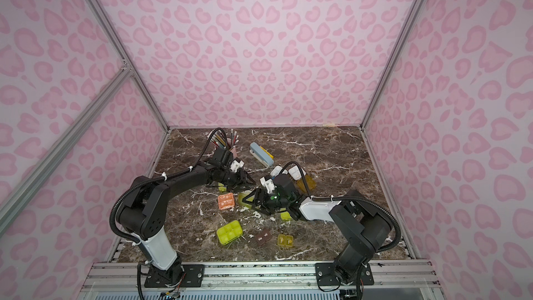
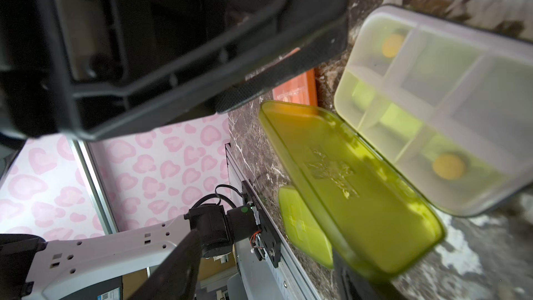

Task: Close pillboxes
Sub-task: Close the lid on the pillbox.

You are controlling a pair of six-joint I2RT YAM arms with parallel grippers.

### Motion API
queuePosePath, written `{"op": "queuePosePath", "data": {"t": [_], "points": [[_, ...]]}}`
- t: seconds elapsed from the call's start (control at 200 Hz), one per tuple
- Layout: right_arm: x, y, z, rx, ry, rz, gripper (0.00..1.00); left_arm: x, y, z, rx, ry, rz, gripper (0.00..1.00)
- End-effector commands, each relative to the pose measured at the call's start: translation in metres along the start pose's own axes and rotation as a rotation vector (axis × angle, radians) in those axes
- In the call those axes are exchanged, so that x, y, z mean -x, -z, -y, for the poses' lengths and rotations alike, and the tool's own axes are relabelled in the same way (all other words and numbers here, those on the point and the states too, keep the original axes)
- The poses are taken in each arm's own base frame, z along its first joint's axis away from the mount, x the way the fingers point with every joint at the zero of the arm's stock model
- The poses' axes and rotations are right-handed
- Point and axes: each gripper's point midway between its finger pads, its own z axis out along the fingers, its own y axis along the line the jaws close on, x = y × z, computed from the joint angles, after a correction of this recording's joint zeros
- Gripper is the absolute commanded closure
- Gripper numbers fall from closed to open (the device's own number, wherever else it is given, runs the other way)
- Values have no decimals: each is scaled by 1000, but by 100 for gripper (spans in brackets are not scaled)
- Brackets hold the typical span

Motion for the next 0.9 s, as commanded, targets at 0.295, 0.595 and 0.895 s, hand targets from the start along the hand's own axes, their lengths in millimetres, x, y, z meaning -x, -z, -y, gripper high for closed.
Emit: {"op": "queuePosePath", "data": {"t": [0.295,0.595,0.895], "points": [[38,6,-5,-118,141,65,27,22,71,13,7,-51,122,34],[56,22,-34,-215,344,110,27,8,113,29,19,-219,116,30],[55,57,-29,-323,484,199,27,-30,113,37,46,-425,3,27]]}}
